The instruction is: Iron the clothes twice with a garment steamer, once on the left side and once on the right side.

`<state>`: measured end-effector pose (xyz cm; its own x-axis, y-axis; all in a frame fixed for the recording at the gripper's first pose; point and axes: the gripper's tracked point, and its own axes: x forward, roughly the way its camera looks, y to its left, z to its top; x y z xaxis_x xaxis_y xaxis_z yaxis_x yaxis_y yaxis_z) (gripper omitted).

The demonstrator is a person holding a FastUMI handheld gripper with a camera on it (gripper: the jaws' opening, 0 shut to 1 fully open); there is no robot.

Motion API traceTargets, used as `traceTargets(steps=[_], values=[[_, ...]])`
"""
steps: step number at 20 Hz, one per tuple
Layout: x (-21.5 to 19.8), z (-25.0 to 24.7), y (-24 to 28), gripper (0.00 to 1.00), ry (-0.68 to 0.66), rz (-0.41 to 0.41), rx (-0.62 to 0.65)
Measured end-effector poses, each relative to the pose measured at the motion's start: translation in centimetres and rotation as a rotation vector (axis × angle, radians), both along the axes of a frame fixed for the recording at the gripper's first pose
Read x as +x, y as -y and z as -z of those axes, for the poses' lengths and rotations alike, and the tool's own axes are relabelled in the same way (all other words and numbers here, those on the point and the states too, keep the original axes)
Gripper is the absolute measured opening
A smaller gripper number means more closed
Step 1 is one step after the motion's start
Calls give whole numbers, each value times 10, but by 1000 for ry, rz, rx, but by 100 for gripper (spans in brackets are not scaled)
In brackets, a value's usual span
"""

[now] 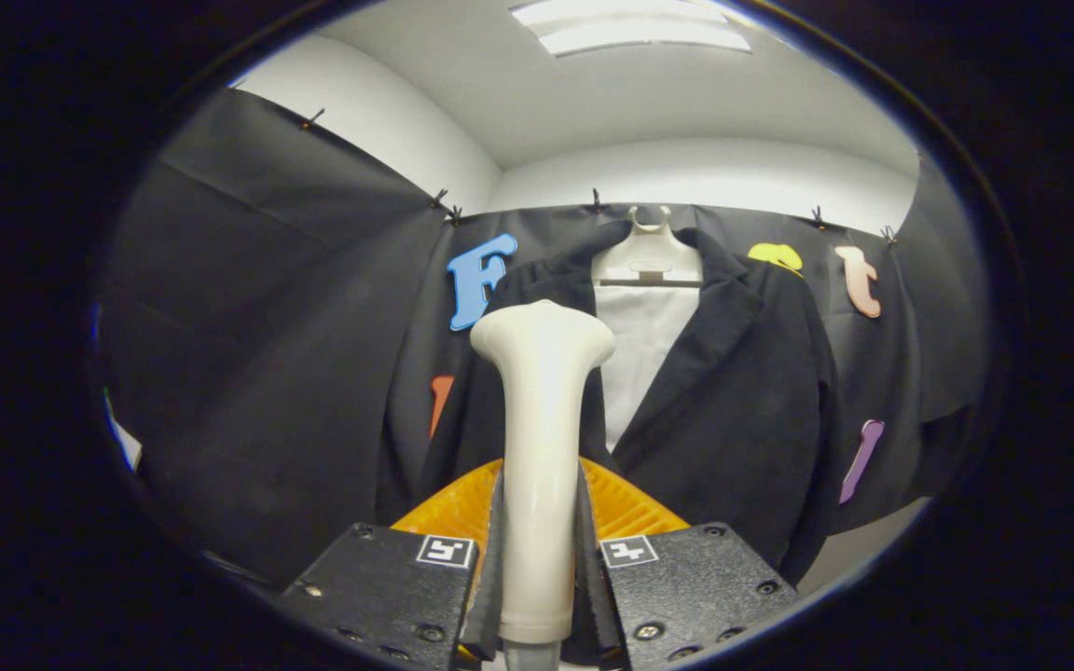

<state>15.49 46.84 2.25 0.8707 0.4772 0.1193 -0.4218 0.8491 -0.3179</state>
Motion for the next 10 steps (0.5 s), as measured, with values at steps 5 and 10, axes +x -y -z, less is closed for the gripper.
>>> traceTargets(steps=[5, 10], values=[[-10, 22, 9, 36, -81, 21, -34], [-13, 32, 15, 36, -115, 34, -56]])
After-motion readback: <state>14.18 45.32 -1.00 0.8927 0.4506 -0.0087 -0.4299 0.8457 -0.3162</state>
